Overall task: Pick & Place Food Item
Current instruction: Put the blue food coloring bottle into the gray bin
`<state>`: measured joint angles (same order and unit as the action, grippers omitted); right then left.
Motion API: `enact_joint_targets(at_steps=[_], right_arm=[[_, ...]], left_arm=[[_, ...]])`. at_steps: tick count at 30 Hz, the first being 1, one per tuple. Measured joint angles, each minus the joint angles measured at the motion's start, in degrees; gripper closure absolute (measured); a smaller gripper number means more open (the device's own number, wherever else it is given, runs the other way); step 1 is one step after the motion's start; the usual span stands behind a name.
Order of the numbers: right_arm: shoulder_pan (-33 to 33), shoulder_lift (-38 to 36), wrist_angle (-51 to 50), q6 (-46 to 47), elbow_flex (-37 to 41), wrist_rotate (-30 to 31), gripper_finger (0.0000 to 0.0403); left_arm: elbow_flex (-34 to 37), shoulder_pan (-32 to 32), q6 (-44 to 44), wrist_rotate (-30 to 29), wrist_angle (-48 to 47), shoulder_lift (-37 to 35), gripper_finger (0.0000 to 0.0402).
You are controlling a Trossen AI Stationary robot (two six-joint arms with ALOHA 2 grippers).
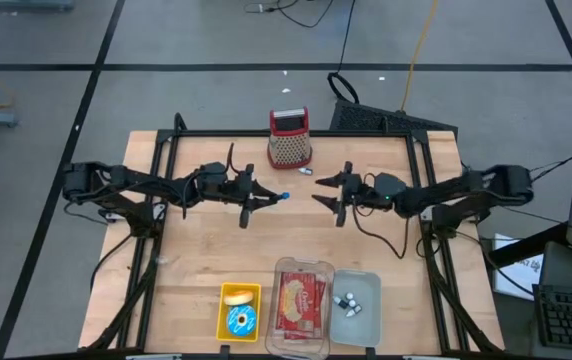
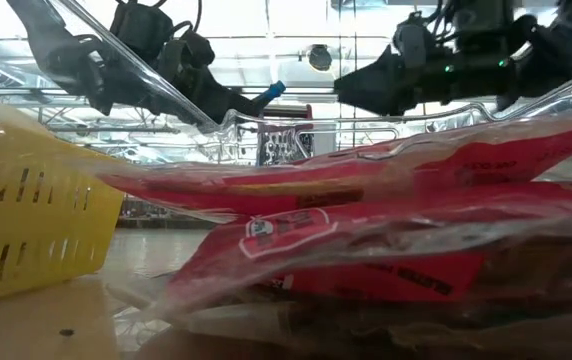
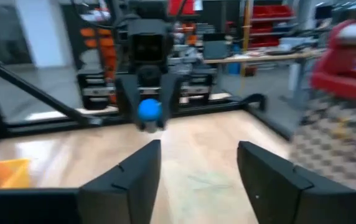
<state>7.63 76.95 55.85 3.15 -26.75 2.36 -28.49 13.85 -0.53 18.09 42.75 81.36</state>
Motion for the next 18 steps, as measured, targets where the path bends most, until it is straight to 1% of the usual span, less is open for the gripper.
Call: enact_joint_targets(at_steps=[4,8,13,18], right_arm=[[0.28,7.05,8.76,2.6,-1.26,-2.94,0.0169],[-0.21,11.85,15.59,2.68,-3.44,-5.51,0.015],[-1.06,17.01,15.83,5.74,-8.0,-5.46,0.0148],[-1.81,21.86,15.7,5.65,-13.0,-5.64,0.0151]], left_arm=[[0.0,-0.01,1.69,-0.13,0.49,0.0,0.0318],[0.0,-0.28,3.17,-0.13,0.73,0.0,0.0318],[0.0,-0.49,3.26,-0.13,0.78,0.0,0.0318],[-0.02,-0.87,2.23,-0.16,0.78,0.0,0.0318]])
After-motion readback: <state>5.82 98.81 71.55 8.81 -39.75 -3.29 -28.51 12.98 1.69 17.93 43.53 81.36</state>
